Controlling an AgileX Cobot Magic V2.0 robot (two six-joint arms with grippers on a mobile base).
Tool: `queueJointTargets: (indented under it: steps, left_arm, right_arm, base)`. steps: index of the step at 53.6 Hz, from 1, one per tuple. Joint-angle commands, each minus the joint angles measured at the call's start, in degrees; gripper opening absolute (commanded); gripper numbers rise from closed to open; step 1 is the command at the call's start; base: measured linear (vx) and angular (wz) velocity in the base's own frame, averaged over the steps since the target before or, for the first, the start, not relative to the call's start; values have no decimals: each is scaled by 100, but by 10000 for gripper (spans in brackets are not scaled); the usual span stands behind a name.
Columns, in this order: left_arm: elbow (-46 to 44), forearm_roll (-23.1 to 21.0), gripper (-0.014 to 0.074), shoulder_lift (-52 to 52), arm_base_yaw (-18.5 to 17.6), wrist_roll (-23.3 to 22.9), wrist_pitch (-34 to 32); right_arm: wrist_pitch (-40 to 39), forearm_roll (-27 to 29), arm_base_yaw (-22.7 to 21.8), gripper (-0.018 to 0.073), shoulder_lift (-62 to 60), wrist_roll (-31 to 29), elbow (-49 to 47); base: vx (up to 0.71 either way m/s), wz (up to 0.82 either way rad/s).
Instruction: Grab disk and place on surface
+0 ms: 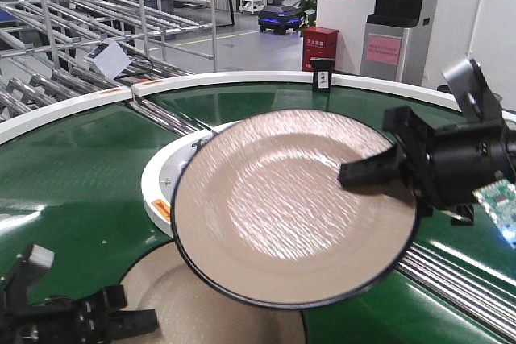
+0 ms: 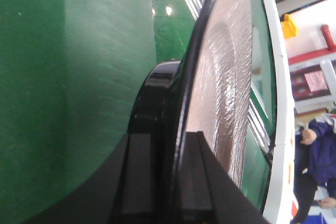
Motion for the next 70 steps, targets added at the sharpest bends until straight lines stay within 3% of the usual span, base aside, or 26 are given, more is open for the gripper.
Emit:
queueJointTargets:
  steps: [1, 10, 70]
  left_arm:
    - [-206, -941, -1, -189, -393, -120, -141]
    - [-206, -970, -1, -189, -734, -127, -372]
    - [-206, -935, 1, -189, -732, -127, -379]
  right_arm:
    - [-403, 77, 76, -8, -212, 404, -280]
    - [-415, -59, 76, -8, -212, 292, -280]
    - [-423, -42, 76, -8, -212, 244, -273]
  base:
    - [0, 0]
    - [0, 0]
    - [0, 0]
